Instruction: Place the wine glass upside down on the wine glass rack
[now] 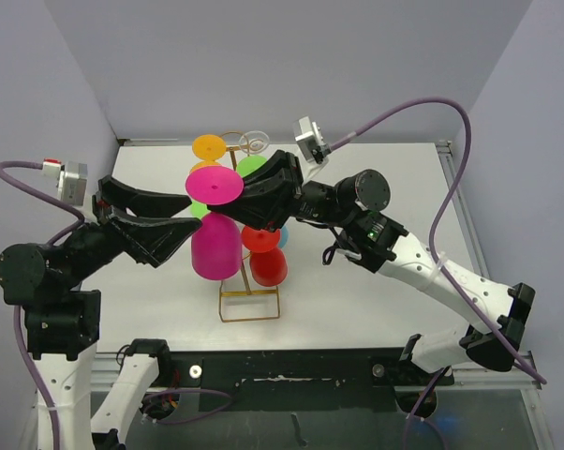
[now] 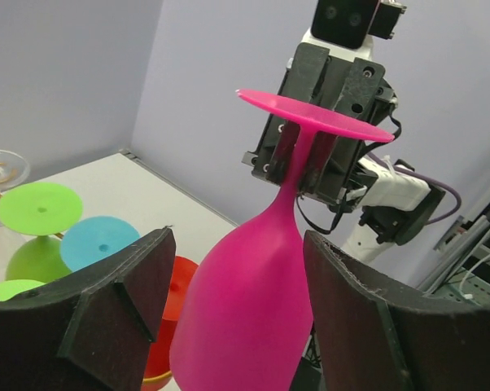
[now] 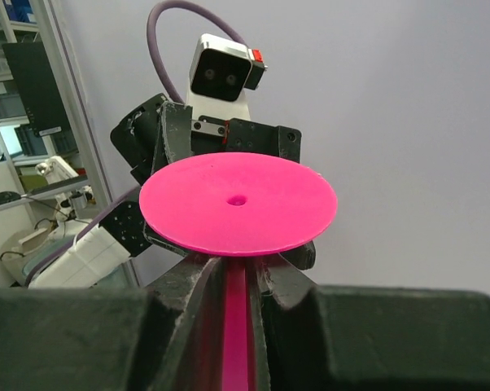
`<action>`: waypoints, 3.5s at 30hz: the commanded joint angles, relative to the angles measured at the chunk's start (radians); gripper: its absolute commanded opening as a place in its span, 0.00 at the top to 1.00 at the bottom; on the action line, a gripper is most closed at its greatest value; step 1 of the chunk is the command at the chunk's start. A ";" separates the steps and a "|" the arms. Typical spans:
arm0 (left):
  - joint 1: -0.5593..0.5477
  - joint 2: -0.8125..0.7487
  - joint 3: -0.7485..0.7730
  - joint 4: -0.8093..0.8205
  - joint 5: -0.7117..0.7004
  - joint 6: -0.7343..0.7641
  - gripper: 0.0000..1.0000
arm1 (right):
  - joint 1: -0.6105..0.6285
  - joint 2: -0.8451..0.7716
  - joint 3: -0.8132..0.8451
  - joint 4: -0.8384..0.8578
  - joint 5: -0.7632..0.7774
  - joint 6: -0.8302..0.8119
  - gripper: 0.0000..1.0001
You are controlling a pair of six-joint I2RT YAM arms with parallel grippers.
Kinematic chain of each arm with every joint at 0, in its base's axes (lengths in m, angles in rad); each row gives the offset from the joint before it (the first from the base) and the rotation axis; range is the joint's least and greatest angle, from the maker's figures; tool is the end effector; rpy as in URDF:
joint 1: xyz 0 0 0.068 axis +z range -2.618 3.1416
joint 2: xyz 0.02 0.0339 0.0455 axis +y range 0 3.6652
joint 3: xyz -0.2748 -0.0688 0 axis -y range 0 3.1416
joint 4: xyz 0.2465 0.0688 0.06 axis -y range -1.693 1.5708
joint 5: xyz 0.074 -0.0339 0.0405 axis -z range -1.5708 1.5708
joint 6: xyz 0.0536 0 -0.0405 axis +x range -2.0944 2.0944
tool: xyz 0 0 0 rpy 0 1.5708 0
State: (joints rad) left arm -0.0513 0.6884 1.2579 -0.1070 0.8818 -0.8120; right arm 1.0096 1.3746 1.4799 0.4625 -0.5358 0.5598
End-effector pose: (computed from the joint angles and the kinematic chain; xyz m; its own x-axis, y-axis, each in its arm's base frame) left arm 0.0775 -0.0454 0.5197 -0.2177 -0.4508 -0.8657 0.8205 0.3959 -0.4125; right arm 0.1400 0.2741 0.5332 -0.2657 0.4353 -0.8602 -0.9629 -0.1628 0.2150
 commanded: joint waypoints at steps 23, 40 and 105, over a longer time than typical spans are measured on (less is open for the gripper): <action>-0.001 0.012 -0.143 0.190 0.179 -0.134 0.46 | 0.037 0.072 0.056 0.063 -0.071 0.027 1.00; -0.001 0.004 -0.170 0.235 0.219 -0.150 0.67 | 0.052 0.100 0.072 0.072 -0.159 0.012 1.00; -0.041 -0.234 -0.147 -0.408 -0.739 0.729 1.00 | 0.050 -0.353 -0.323 -0.170 0.725 -0.358 0.43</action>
State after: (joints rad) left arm -0.0883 0.5064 1.1999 -0.6022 0.2352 -0.1459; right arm 1.0573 1.0866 1.2057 0.3157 0.0147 0.2802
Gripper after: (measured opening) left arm 0.046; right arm 0.572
